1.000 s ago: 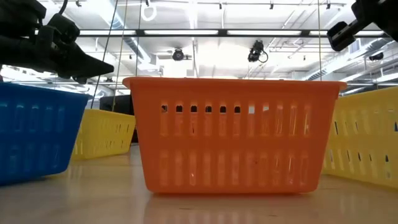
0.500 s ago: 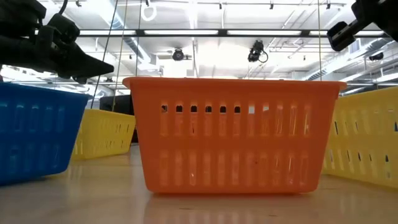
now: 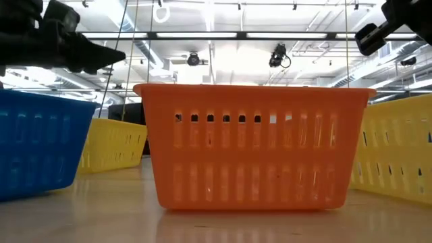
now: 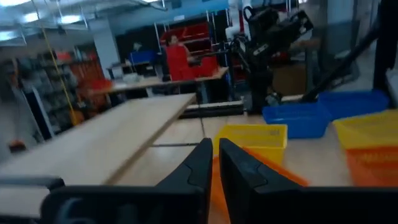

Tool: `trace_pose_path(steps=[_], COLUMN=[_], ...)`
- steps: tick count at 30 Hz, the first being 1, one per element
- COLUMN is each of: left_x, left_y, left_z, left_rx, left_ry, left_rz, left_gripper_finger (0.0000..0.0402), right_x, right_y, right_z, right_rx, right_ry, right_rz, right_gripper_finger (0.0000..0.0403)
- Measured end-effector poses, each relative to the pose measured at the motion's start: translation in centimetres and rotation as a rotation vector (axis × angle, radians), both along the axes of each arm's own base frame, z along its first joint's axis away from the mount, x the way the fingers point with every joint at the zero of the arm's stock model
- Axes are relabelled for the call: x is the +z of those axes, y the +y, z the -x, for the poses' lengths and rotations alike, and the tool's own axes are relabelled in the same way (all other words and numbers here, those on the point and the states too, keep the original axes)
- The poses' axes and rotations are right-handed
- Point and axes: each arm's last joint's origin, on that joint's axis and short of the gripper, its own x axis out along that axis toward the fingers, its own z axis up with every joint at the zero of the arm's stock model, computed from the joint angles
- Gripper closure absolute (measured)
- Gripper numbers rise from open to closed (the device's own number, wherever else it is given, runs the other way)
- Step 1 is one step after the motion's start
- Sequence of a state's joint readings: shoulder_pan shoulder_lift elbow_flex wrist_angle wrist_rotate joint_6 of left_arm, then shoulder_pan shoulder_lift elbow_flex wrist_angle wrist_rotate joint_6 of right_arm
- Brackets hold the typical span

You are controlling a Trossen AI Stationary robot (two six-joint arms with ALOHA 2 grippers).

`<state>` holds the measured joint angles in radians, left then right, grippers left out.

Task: Stack baskets on shelf by color
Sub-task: Put the top orange bin on the shelf

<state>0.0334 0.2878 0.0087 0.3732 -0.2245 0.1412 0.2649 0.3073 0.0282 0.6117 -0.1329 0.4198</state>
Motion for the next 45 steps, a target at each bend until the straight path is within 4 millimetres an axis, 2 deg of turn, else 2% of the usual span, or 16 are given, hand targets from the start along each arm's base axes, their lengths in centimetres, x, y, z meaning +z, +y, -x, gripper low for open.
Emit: trace_pose_path(steps=[4,9,11,14,16,21,23,26,32,37,41,45], left_x=[0.5,1.3,2.1,4.7,6.6,11.5,13.0,15.3,20.2,24.2,27.1,29.3], left_y=[0.0,0.0,0.0,0.0,0.0,0.1,0.1,0.2,0.3,0.4,0.4,0.3], left_z=[0.1,0.1,0.1,0.1,-0.2,-2.2,-3.3,-5.0,-8.4,-9.5,-9.2,-8.6], left_rx=[-0.006,-0.047,-0.051,-0.042,-0.026,-0.006,-0.001,0.01,0.034,0.024,0.0,-0.028], left_ry=[-0.077,-0.166,-0.178,-0.167,-0.086,0.125,0.193,0.256,0.22,0.156,0.091,-0.031], left_rz=[0.07,0.275,0.275,0.2,0.141,0.12,0.161,0.234,0.484,0.525,0.442,0.487], left_gripper_finger=[0.0363,0.0363,0.0363,0.0363,0.0362,0.0362,0.0364,0.0367,0.0362,0.0364,0.0368,0.0368], right_x=[0.0,0.0,0.0,0.0,0.2,1.9,3.1,6.3,14.6,20.9,23.2,25.1], right_y=[0.0,0.0,0.0,-0.1,-0.4,-2.0,-2.4,-2.3,-2.3,-3.0,-4.1,-4.7], right_z=[0.0,0.0,0.0,0.0,-0.1,0.4,0.4,0.1,-1.8,-4.4,-6.5,-8.6], right_rx=[-0.001,-0.005,-0.028,-0.089,-0.188,-0.641,-0.748,-0.757,-0.754,-0.828,-0.879,-0.902], right_ry=[0.0,-0.005,-0.03,-0.066,-0.071,-0.125,-0.123,-0.131,0.018,0.214,0.425,0.394], right_rz=[0.0,0.011,0.07,0.155,0.143,-0.082,-0.091,0.023,0.173,0.252,0.114,-0.013], right_gripper_finger=[0.0391,0.0391,0.0391,0.0391,0.0391,0.0391,0.0391,0.0391,0.0391,0.0391,0.0391,0.0391])
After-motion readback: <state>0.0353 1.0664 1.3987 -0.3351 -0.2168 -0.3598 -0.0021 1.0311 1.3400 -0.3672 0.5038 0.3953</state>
